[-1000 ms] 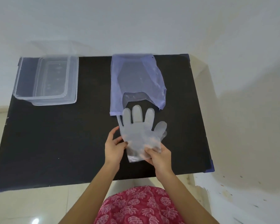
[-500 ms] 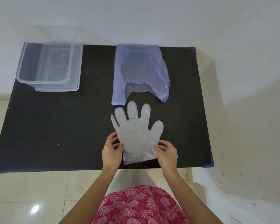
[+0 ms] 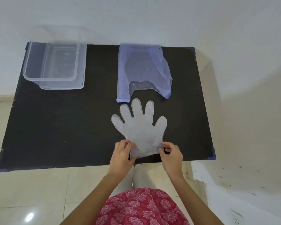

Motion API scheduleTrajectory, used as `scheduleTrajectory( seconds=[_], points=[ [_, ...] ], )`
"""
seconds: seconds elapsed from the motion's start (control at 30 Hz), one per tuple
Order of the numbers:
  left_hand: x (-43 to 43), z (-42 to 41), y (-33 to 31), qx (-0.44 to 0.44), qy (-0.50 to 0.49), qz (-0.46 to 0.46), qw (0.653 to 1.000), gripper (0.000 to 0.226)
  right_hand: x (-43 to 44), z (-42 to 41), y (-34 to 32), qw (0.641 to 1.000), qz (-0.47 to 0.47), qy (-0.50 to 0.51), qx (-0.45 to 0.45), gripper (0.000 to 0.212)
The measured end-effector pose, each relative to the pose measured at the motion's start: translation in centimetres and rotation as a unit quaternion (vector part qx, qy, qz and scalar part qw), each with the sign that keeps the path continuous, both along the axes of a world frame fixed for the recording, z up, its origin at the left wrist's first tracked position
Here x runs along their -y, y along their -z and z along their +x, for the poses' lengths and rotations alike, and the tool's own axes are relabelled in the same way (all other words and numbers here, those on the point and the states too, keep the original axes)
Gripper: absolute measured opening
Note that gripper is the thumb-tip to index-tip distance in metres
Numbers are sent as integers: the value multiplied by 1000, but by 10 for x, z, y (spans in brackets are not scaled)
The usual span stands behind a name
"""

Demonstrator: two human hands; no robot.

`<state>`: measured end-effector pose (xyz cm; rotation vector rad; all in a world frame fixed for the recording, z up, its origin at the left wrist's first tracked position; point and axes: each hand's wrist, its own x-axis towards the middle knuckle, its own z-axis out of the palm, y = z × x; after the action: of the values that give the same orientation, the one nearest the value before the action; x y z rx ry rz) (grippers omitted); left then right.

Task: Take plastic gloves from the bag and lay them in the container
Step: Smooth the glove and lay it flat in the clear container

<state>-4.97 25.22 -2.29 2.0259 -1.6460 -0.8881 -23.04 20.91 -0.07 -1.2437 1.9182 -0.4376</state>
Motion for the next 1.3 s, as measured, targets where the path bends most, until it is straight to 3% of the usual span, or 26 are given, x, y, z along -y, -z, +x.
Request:
scheduleTrajectory(
  seconds=[0.07,0.13,0.27,0.4,0.97,1.13,1.3],
  points=[
    [-7,2,7,17,74,26,997,40,-7,3,0,999,-9,-39,3,21],
    [-7,6,10,22,87,45,995,42,-13,6,2,993,-26,-112,0,20],
    [-2,9,12,44,130,-3,991,28,-22,13,10,975,-46,-214,-25,21],
    [0,10,17,39,131,-32,990,16,-28,13,15,975,-54,-215,-17,22],
    [14,12,10,-30,50,41,997,18,-18,13,26,958,-74,-270,-69,35],
    [17,10,-6,-12,13,32,999,15,-3,14,22,953,-101,-270,-95,25],
    [21,9,-25,-114,-22,50,992,27,5,14,14,957,-130,-245,-82,18]
  ],
)
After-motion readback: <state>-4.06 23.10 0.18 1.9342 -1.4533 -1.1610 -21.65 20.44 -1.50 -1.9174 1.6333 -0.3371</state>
